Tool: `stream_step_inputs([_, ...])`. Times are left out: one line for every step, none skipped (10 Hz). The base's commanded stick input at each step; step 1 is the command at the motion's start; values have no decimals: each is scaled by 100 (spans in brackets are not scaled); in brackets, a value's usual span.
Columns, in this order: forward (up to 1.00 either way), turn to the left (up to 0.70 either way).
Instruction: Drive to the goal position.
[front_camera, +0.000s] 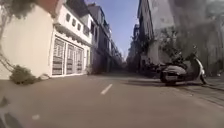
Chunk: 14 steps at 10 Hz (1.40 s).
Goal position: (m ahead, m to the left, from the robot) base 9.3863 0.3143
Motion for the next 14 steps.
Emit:
stream_step_inputs([70,-35])
stream_step_inputs([70,-35])
stream_step_inputs([70,-35])
stream_step_inputs([70,-35])
stream_step_inputs([70,-34])
stream_step_inputs([70,-18])
stream_step_inputs([70,0])
stream_step_inputs([70,0])
stream_step_inputs([70,0])
stream_step_inputs([70,0])
stream_step_inputs([70,0])
stream_step_inputs([70,0])
stream_step_inputs([70,0])
stream_step_inputs([70,0])
